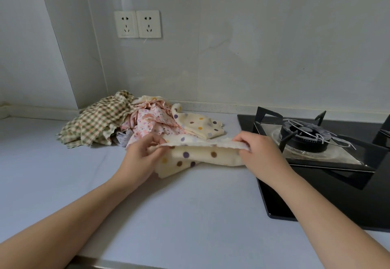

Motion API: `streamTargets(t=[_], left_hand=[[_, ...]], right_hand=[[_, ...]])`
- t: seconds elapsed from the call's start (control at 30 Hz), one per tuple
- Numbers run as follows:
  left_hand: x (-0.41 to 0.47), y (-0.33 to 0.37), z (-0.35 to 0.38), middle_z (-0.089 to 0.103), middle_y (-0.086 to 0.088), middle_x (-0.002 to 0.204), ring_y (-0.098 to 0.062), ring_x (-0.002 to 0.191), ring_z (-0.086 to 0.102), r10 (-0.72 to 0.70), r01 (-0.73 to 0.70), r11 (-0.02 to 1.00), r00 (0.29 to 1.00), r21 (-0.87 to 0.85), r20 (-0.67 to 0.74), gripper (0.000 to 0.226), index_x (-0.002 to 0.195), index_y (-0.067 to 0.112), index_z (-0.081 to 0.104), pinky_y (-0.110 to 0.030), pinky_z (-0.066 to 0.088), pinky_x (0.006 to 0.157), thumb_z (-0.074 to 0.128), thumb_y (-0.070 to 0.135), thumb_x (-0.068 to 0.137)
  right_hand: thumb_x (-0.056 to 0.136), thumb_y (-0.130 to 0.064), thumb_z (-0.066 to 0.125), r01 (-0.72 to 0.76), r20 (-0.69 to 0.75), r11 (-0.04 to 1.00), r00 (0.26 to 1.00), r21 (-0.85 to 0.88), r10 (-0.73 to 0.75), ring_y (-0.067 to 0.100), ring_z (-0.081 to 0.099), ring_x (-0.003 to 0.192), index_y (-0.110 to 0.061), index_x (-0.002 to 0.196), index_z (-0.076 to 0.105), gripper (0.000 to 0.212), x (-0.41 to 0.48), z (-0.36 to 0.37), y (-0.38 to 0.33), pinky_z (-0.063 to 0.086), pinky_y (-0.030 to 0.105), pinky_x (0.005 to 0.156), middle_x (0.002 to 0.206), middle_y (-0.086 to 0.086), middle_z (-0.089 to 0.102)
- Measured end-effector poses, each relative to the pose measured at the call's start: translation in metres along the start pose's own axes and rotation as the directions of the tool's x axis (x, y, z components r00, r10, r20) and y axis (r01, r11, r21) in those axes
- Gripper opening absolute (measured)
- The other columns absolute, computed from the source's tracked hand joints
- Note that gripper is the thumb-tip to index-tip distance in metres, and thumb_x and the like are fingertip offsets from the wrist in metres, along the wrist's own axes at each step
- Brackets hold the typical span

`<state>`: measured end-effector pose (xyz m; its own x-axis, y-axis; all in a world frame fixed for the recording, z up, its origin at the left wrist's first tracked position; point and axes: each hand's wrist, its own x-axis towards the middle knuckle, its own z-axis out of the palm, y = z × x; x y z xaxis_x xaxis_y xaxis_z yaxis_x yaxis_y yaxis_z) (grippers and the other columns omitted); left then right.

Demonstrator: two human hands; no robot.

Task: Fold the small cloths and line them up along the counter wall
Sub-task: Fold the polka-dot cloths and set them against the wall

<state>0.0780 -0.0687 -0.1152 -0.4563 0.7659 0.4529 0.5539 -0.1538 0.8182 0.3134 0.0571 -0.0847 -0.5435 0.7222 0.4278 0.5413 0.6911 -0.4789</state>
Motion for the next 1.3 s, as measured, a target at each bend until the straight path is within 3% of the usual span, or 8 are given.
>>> streamTargets(t=[0.17,0.3,0.47,0.6,0.77,0.87,1.07,1.3], left_hand=[[0.002,0.002,-0.002,0.061,-0.011,0.079,-0.02,0.073,0.054,-0.206,0.179,0.966,0.969,-0.189,-0.135,0.012,0.084,0.007,0.06,-0.032,0.043,0.065,0.055,0.011,0.094],[0.008,0.002,-0.007,0.053,-0.005,0.073,-0.015,0.067,0.045,-0.167,0.183,0.978,0.974,0.097,-0.151,0.026,0.073,0.01,0.047,-0.028,0.035,0.063,0.05,0.017,0.097],[0.01,0.0,-0.013,0.042,-0.003,0.066,-0.016,0.061,0.036,-0.175,0.164,0.843,0.984,0.513,-0.027,0.034,0.065,0.012,0.033,-0.028,0.026,0.052,0.044,0.015,0.097],[0.015,0.006,-0.016,0.045,-0.004,0.08,-0.02,0.078,0.042,-0.349,0.177,0.712,0.929,0.679,0.124,0.026,0.077,0.007,0.045,-0.025,0.028,0.055,0.036,0.016,0.099],[0.013,0.006,-0.018,0.046,-0.002,0.071,-0.024,0.073,0.045,-0.268,0.171,0.709,0.963,0.684,0.037,0.032,0.066,0.012,0.037,-0.032,0.03,0.056,0.036,0.018,0.097],[0.006,0.002,-0.012,0.046,0.001,0.069,-0.024,0.07,0.045,-0.152,0.158,0.629,0.985,0.762,-0.078,0.031,0.068,0.016,0.036,-0.031,0.027,0.053,0.034,0.024,0.097],[0.01,-0.013,-0.002,0.06,-0.008,0.088,-0.029,0.078,0.054,-0.025,0.045,0.509,0.999,0.86,-0.037,0.027,0.098,0.012,0.052,-0.032,0.035,0.057,0.031,0.03,0.099],[0.008,-0.011,-0.001,0.061,-0.009,0.098,-0.03,0.087,0.058,-0.029,0.031,0.397,0.999,0.917,-0.021,0.031,0.122,0.015,0.047,-0.032,0.032,0.058,0.033,0.029,0.099]], right_hand=[[0.088,-0.008,0.055,-0.186,-0.01,0.911,0.979,0.368,0.204,0.018,0.06,0.074,-0.024,0.079,0.068,0.023,0.003,-0.003,-0.001,0.045,0.02,0.059,0.083,0.004,0.069],[0.088,-0.017,0.058,-0.347,0.155,0.824,0.938,0.448,0.311,0.022,0.05,0.069,-0.004,0.085,0.067,0.016,0.004,-0.007,0.0,0.036,0.03,0.063,0.081,0.023,0.06],[0.088,-0.016,0.054,-0.44,0.39,0.872,0.857,0.214,0.337,0.021,0.046,0.062,-0.01,0.075,0.064,0.017,0.001,-0.004,-0.003,0.034,0.028,0.059,0.069,0.011,0.05],[0.088,-0.018,0.049,-0.48,0.492,0.869,0.789,0.122,0.367,0.023,0.041,0.069,-0.012,0.077,0.061,0.017,-0.001,-0.001,-0.005,0.031,0.033,0.065,0.076,0.011,0.042],[0.094,-0.019,0.041,-0.364,0.338,0.931,0.882,0.04,0.33,0.02,0.044,0.061,-0.008,0.088,0.057,0.02,0.0,0.006,-0.009,0.029,0.029,0.055,0.069,0.004,0.048],[0.096,-0.023,0.038,-0.251,0.22,0.96,0.937,-0.122,0.273,0.024,0.052,0.074,-0.014,0.078,0.042,0.02,-0.001,0.012,-0.012,0.036,0.033,0.06,0.076,0.003,0.05],[0.097,-0.019,0.032,-0.181,0.111,0.902,0.964,-0.391,0.241,0.028,0.046,0.074,-0.013,0.093,0.039,0.011,-0.005,0.027,-0.021,0.033,0.033,0.059,0.074,0.001,0.043],[0.095,-0.014,0.04,-0.179,0.087,0.819,0.96,-0.545,0.268,0.028,0.044,0.077,-0.012,0.109,0.04,0.014,-0.004,0.032,-0.028,0.032,0.032,0.062,0.102,0.01,0.061]])
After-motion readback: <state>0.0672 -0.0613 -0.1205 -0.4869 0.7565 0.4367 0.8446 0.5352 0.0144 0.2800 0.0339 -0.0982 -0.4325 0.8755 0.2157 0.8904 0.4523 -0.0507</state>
